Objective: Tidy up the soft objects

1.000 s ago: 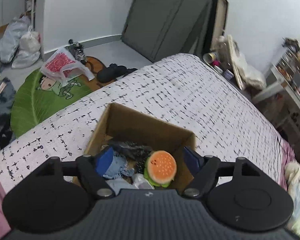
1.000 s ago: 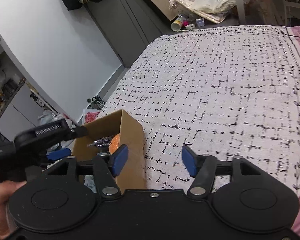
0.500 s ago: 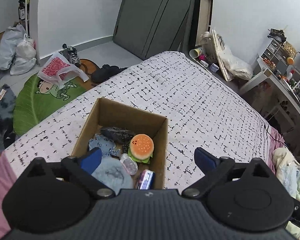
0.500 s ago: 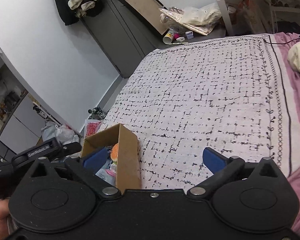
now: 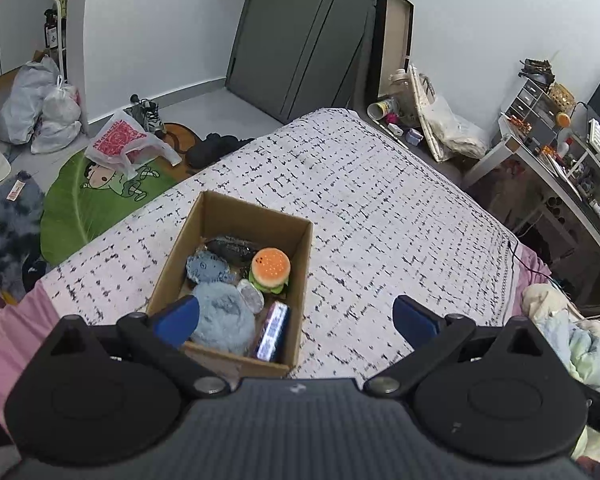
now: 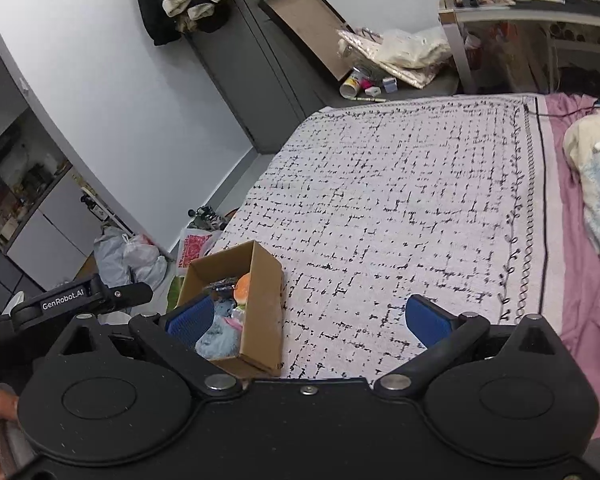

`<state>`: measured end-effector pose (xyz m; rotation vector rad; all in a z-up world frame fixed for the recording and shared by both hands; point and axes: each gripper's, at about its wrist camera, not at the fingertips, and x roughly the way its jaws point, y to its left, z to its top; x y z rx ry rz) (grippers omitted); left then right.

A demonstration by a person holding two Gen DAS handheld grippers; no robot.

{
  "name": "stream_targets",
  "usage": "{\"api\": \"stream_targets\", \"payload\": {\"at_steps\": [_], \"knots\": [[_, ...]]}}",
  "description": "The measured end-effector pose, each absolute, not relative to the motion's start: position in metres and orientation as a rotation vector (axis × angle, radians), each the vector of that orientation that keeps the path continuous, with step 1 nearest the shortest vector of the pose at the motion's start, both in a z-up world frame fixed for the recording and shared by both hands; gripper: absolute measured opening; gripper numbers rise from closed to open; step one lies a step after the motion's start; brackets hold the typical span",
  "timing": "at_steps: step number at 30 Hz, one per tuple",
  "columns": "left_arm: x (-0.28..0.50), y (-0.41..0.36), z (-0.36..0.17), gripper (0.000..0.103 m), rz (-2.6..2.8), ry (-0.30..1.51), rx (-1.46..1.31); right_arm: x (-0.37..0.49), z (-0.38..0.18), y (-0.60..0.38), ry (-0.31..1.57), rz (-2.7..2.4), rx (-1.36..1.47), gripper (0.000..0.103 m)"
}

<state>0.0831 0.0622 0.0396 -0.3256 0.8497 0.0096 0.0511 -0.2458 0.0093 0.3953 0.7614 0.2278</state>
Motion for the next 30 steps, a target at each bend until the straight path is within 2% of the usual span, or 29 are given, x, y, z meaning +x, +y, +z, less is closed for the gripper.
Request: {"api": "stream_targets", "payload": {"at_steps": [16,30], "knots": [[0.019,0.044,0.085,0.102,-0.002,0.773,-0.230,0.009,0.041,-0.261,0.709,0.273,0.329,0.103],[-0.014,0.026,0.091,0.102,-0.002,0.783,-0.125,-0.013,0.041,-0.255,0.723,0.305,0.254,0.103]]}}
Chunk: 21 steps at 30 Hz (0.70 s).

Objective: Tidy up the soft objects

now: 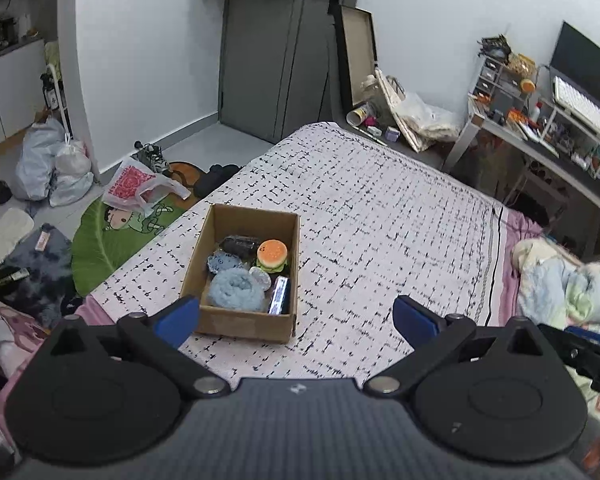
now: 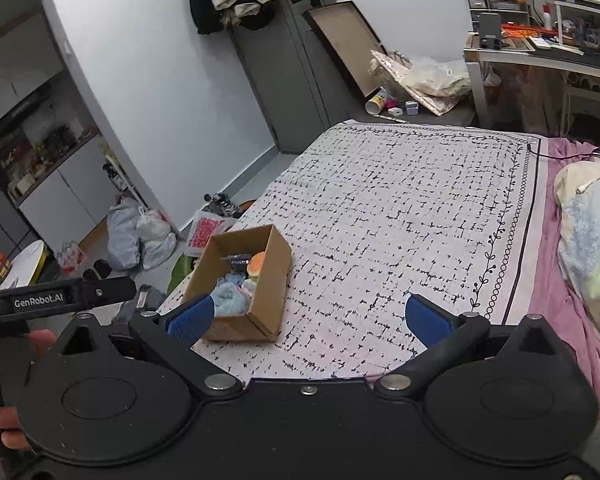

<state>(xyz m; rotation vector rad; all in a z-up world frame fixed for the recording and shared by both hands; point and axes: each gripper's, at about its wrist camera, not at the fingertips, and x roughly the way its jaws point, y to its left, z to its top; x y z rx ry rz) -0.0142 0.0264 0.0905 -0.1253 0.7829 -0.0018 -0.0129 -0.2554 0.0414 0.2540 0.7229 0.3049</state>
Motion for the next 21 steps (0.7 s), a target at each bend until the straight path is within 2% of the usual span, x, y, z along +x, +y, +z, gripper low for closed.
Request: {"api": "stream_targets", "payload": {"at_steps": [21], "knots": [[-0.033,0.023,0.078,0.102,-0.001,0.822,-0.079,-0.024,0.036,-0.246,0.753,0.319,0.221,0.103]]}}
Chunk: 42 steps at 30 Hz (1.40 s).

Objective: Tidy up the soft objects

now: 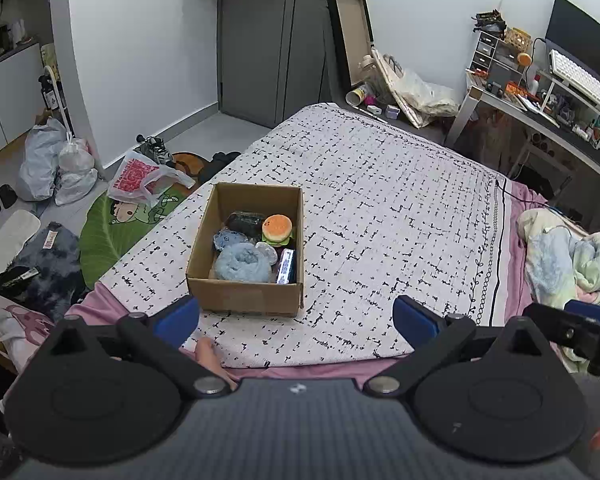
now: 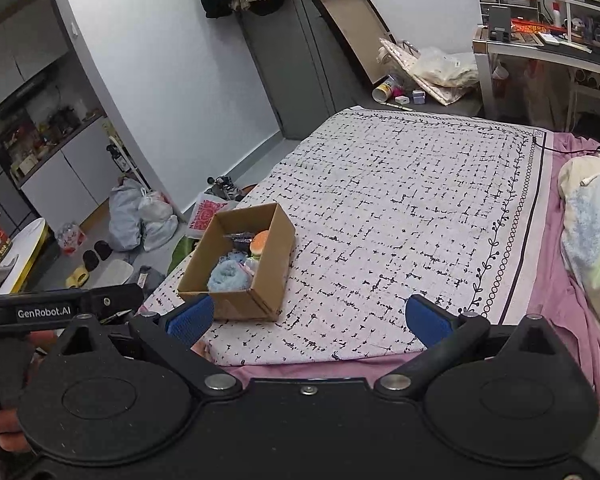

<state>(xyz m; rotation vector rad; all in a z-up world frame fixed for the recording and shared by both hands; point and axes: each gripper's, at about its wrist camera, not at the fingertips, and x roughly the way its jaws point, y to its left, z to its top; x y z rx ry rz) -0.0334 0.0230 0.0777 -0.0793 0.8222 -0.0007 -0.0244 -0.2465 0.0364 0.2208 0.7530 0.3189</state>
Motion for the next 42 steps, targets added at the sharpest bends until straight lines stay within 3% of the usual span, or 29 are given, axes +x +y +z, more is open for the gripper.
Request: {"api": "stream_targets", "payload": {"at_steps": [42], "knots": [[-0.052,0.016,0.083,0.102,-0.009,0.798,-0.062,-0.041,0.041,-0.246,0.723,0.301,0.224,0.103]]}}
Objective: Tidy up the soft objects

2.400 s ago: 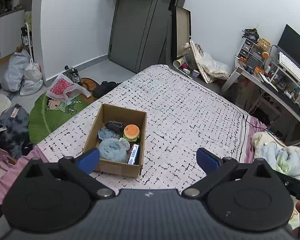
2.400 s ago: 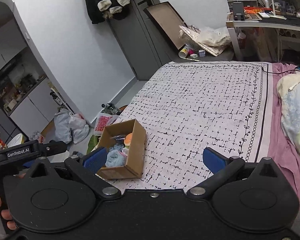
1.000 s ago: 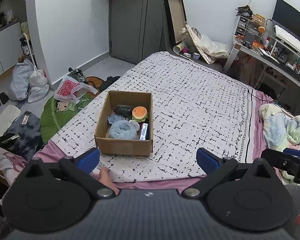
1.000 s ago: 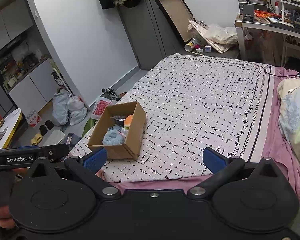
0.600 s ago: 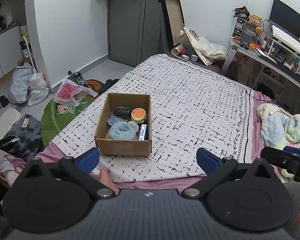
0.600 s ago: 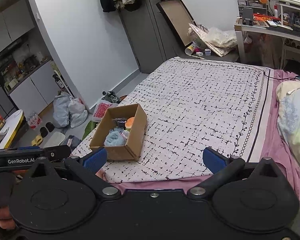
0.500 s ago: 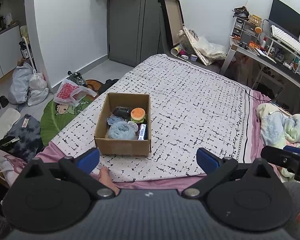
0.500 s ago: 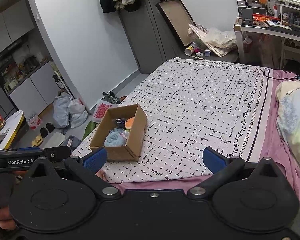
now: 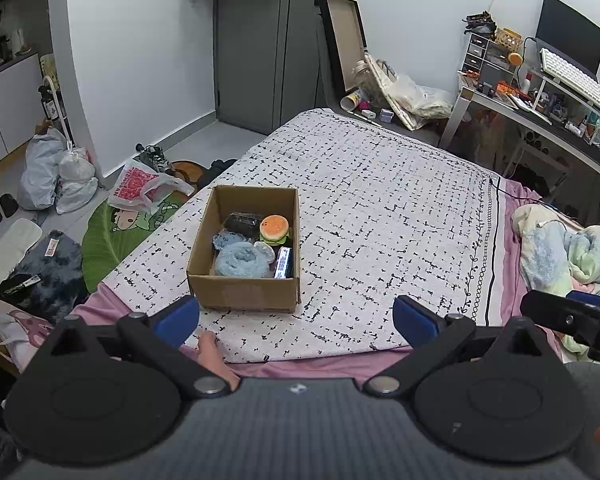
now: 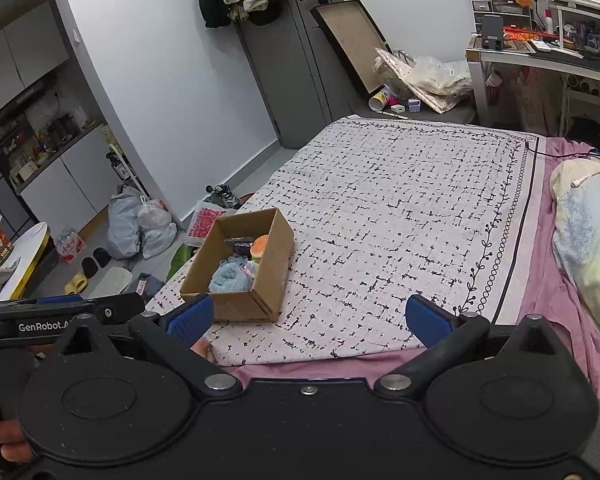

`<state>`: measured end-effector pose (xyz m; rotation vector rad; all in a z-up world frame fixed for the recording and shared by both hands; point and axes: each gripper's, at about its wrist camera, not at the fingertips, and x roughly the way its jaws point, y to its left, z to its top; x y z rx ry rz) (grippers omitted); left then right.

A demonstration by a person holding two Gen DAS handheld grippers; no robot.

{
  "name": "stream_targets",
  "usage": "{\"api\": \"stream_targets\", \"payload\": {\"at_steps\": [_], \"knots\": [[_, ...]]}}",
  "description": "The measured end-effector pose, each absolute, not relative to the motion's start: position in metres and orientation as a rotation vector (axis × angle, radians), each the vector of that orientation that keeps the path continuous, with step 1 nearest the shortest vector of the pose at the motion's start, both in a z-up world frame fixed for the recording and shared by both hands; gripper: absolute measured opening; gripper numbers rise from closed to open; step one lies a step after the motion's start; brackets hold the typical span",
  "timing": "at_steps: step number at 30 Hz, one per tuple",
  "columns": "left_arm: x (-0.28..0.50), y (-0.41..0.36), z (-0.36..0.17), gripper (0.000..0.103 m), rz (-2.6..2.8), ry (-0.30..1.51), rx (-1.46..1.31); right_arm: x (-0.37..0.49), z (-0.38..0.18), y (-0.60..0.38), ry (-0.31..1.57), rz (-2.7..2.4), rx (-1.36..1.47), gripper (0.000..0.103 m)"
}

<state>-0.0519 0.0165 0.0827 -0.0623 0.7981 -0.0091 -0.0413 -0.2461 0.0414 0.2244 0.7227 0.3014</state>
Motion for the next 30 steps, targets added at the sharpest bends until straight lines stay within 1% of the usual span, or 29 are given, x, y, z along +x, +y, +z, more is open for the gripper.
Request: {"api": "stream_targets", "payload": {"at_steps": [17,30], "knots": [[-0.052,0.014,0.083,0.102,-0.005,0.801,-0.070,-0.039,0.037,-0.241,0.734,0.296,0.211,0.103],[-0.040,0.019,0.073,0.102,-0.025,0.809,-0.085,-0.032,0.027,-0.238,0.728,0.263,0.215,0.103]]}}
